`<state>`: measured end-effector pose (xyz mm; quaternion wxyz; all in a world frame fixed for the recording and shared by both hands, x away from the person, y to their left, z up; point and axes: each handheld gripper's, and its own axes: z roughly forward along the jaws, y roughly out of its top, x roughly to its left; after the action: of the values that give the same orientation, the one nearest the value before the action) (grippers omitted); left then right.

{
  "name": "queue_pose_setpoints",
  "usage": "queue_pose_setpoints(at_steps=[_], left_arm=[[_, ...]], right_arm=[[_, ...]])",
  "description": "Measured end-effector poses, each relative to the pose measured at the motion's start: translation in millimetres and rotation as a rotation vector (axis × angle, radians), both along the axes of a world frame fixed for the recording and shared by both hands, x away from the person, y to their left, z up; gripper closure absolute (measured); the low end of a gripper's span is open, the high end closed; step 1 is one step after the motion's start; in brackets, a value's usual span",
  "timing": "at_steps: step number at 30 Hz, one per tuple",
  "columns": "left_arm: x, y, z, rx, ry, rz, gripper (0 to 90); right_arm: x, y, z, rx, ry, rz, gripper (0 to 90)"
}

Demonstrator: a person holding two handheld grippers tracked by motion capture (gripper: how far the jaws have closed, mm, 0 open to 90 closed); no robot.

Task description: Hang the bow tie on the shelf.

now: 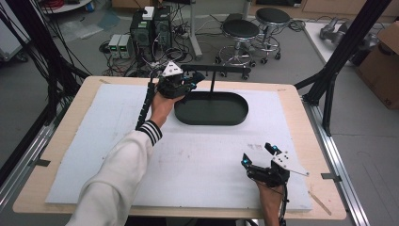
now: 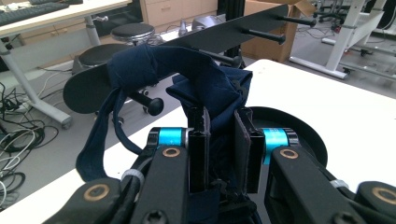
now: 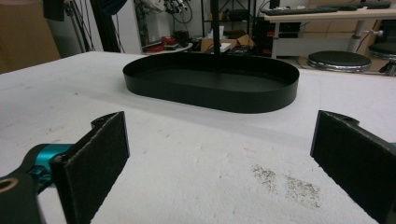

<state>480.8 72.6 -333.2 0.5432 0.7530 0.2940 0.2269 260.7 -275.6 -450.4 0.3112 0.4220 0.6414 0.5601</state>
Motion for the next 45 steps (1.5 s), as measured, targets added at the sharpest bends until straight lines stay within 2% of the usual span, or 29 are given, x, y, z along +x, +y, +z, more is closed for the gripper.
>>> queue_pose_setpoints(at_steps=[3, 5, 11, 25, 27, 34, 37, 39, 45], left_arm=[[4.1, 0.8, -3.3, -0.002, 0.003, -0.002, 77.7], [7.5, 1.5, -6.6, -0.024, 0.015, 0.003, 77.8], [13.0, 0.7, -14.7, -0.022, 0.038, -0.005, 77.7], [18.9, 2.6, -25.9, -0.029, 0.072, -0.009, 76.2], [19.3, 3.9, -28.1, -0.026, 0.089, -0.019, 75.5], [19.9, 6.8, -31.2, -0.042, 0.091, -0.025, 70.9], [20.3, 8.6, -30.4, -0.046, 0.088, -0.023, 63.7], [20.9, 10.7, -30.3, -0.064, 0.099, -0.033, 60.7], [19.5, 14.2, -26.8, -0.108, 0.107, -0.034, 40.6]], right_arm=[[-0.1, -0.2, 0.0, -0.001, 0.0, 0.001, 3.4], [-0.6, -0.1, 0.0, -0.003, -0.005, 0.0, 3.4], [-0.1, -1.0, -0.1, 0.0, -0.005, -0.003, 3.4], [-0.2, -0.7, -0.1, 0.001, -0.005, -0.005, 3.4], [-0.2, -0.8, 0.0, 0.001, -0.004, -0.006, 3.4], [-0.3, -0.7, -0.1, 0.002, 0.001, -0.005, 3.4], [0.0, -1.3, 0.0, 0.01, 0.005, -0.004, 3.4], [0.1, -1.7, -0.1, 0.014, 0.002, -0.002, 3.4], [0.3, -2.7, -0.1, 0.025, 0.008, -0.002, 3.4]])
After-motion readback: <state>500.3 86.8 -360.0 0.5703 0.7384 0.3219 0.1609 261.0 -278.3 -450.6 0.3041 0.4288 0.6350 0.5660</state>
